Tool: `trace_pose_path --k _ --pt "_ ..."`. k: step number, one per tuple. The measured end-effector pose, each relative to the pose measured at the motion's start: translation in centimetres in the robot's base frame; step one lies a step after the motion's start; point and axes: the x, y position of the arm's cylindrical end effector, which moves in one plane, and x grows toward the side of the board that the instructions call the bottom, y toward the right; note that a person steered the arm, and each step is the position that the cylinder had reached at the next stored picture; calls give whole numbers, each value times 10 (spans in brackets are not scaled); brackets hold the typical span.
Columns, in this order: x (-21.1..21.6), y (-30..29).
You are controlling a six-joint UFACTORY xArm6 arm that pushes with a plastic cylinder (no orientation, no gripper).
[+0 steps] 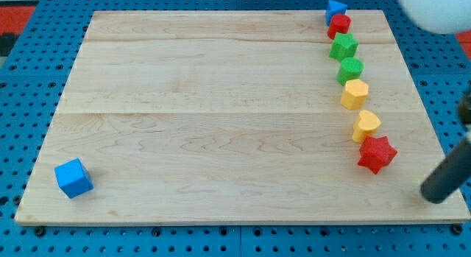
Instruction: Move the red star closer to the blue cube
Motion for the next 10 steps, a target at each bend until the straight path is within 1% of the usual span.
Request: trace_pose_path --k 1,2,4,5,6,8,9,10 --pt "-1 11" --pt "-14 23" --pt "-70 -9" --pt "-56 -129" --pt "-47 -202" --pt "-40 -314" --pt "-36 -355" --pt "-22 -401"
